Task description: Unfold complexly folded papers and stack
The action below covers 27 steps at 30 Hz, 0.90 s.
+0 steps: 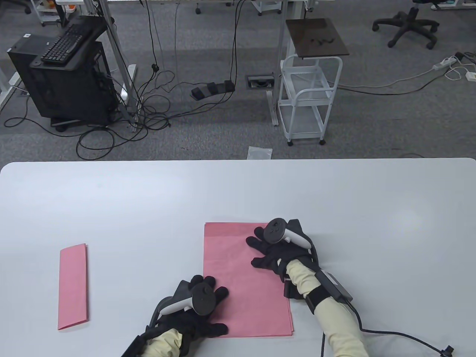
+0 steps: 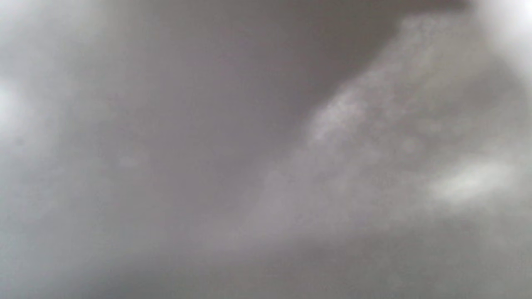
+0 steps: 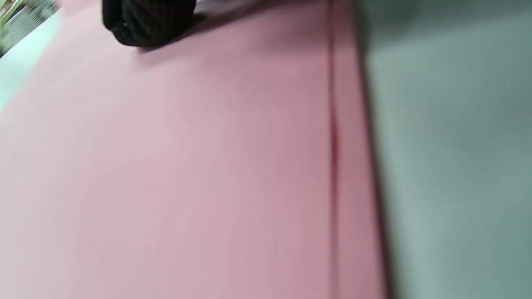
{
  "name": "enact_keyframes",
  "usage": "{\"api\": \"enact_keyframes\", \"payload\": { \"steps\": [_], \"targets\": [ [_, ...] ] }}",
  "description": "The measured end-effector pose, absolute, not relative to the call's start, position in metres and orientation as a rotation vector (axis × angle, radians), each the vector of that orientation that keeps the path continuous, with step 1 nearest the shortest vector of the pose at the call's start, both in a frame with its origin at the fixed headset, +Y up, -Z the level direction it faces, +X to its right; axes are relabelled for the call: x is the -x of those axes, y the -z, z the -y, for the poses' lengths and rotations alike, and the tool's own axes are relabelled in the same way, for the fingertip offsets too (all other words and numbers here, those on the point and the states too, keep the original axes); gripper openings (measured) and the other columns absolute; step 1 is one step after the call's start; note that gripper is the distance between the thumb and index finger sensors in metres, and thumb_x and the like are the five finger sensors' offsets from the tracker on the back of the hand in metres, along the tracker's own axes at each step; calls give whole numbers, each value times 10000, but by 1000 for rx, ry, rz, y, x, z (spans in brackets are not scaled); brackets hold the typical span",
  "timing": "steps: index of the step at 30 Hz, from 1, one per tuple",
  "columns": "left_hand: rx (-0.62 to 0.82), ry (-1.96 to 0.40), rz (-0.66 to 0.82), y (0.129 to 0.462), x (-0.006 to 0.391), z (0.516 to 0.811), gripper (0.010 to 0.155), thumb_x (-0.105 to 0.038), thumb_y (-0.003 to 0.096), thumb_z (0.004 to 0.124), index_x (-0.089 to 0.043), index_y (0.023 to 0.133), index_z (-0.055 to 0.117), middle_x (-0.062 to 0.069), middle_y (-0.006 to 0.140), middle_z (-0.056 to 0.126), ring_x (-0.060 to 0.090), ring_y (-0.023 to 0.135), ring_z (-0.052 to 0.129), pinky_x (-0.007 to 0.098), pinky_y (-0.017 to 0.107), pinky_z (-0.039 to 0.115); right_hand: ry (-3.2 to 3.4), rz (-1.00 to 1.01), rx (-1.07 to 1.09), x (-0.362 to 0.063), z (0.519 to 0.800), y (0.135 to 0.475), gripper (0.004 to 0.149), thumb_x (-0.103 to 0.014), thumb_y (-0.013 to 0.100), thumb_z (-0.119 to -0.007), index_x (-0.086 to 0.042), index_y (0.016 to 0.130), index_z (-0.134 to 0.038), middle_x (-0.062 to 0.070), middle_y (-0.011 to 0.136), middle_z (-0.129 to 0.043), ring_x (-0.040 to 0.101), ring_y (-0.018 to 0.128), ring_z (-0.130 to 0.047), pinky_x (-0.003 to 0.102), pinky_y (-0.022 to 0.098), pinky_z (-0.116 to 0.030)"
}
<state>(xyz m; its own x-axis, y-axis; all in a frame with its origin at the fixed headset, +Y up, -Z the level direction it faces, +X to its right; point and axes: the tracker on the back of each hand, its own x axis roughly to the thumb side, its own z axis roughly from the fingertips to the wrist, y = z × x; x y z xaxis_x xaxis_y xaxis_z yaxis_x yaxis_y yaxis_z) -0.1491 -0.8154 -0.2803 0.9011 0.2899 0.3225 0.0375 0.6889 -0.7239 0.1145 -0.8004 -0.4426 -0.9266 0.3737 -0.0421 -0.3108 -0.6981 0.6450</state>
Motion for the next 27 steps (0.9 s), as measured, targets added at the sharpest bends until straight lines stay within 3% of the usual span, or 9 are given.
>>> {"api": "enact_keyframes", "payload": {
  "steps": [4, 10, 14, 17, 21, 27],
  "targets": [
    [805, -146, 438, 280, 149, 815, 933, -739, 440, 534, -455, 970, -180, -92, 958, -388, 265, 887, -381, 526, 588, -218, -2481, -922, -21, -125, 805, 453, 604, -517, 474, -684, -569, 974, -348, -356, 1086, -45, -75, 999, 101, 430, 678, 162],
    [805, -145, 437, 280, 149, 815, 933, -742, 439, 531, -456, 970, -182, -93, 957, -390, 264, 886, -383, 525, 588, -219, -2494, -873, -40, -120, 795, 451, 591, -485, 500, -661, -483, 1022, -383, -240, 1140, -96, 34, 1046, 46, 472, 685, 135],
    [805, -146, 436, 280, 149, 815, 935, -742, 441, 532, -456, 971, -184, -93, 958, -391, 263, 886, -384, 524, 589, -220, -2506, -686, -223, -115, 778, 432, 669, -497, 505, -649, -463, 1048, -258, -235, 1117, 27, 33, 996, 168, 466, 674, 158],
    [805, -147, 437, 280, 149, 815, 932, -741, 443, 531, -456, 971, -182, -94, 957, -390, 263, 887, -383, 524, 588, -220, -2682, -528, -455, -119, 765, 396, 696, -517, 494, -653, -481, 1042, -226, -234, 1118, 34, 40, 998, 165, 477, 683, 139],
    [805, -147, 437, 280, 149, 815, 933, -741, 442, 532, -455, 971, -182, -92, 957, -391, 264, 886, -383, 525, 588, -220, -2767, -711, -638, -131, 766, 341, 712, -542, 492, -639, -464, 1053, -207, -208, 1129, 33, 62, 1001, 164, 486, 677, 136],
    [805, -147, 437, 280, 149, 815, 934, -741, 441, 532, -454, 971, -181, -93, 957, -389, 264, 886, -382, 525, 589, -219, -2674, -962, -603, -150, 786, 290, 723, -566, 500, -602, -409, 1074, -192, -148, 1144, 22, 115, 1011, 139, 500, 672, 119]
  ]
}}
